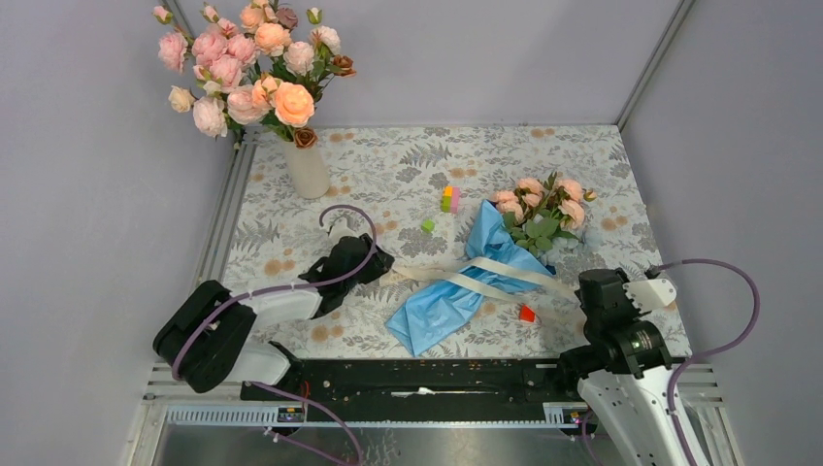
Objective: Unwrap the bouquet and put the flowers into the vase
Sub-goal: Untie the ribbon from the wrapping paper.
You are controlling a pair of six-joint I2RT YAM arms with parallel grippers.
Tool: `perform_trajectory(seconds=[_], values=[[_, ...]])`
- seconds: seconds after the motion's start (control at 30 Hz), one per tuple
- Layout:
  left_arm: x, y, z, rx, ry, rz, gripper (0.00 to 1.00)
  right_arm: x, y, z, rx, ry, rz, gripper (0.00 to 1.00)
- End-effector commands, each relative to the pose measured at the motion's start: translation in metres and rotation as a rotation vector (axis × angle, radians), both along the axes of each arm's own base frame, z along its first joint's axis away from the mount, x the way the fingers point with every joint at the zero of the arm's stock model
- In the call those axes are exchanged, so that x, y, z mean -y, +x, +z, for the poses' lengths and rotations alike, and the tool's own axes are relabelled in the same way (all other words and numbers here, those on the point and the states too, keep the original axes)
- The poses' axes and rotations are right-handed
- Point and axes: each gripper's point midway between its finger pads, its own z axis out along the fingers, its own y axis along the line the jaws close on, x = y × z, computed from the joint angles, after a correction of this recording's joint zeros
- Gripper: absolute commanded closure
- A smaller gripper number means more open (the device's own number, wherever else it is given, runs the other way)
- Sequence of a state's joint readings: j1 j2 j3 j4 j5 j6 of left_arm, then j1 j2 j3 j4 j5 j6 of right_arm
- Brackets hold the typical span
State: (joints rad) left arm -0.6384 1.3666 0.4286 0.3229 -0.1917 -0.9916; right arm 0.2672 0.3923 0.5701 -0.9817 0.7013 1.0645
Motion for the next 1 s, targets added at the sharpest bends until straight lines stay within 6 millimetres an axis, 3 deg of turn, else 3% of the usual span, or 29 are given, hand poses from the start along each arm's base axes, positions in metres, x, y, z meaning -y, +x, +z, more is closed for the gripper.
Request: perform_trajectory(seconds=[0.0,0.03,0.13,0.2,0.33,0.43,0.63,0.77,0.97], values=[[-0.012,0.011,0.031,0.123,0.065,0.002,0.52,0.013,0.006,0.044,0.096,-0.101,0.022,0.33],[-0.017,0.012,0.035,0.144,0.099,0.006,0.45,0.01,0.009,0.049,0.105,-0.118,0.07,0.24],[-0.032,0.014,0.051,0.22,0.189,0.004,0.32,-0.006,0.024,0.066,0.16,-0.14,0.215,0.14],[-0.024,0.014,0.068,0.297,0.196,-0.07,0.29,-0.029,0.04,0.077,0.199,-0.144,0.381,0.11],[0.019,0.007,0.093,0.427,0.244,-0.305,0.28,-0.076,0.066,0.077,0.177,-0.09,0.64,0.12],[0.067,-0.011,0.111,0.546,0.292,-0.534,0.27,-0.118,0.084,0.07,0.155,-0.017,0.85,0.12],[0.14,-0.055,0.121,0.682,0.347,-0.852,0.26,-0.181,0.09,0.061,0.131,0.17,1.155,0.15],[0.166,-0.066,0.112,0.693,0.402,-0.936,0.26,-0.203,0.085,0.047,0.076,0.247,1.285,0.17],[0.182,-0.067,0.097,0.686,0.46,-1.005,0.27,-0.21,0.088,0.032,0.025,0.256,1.341,0.24]])
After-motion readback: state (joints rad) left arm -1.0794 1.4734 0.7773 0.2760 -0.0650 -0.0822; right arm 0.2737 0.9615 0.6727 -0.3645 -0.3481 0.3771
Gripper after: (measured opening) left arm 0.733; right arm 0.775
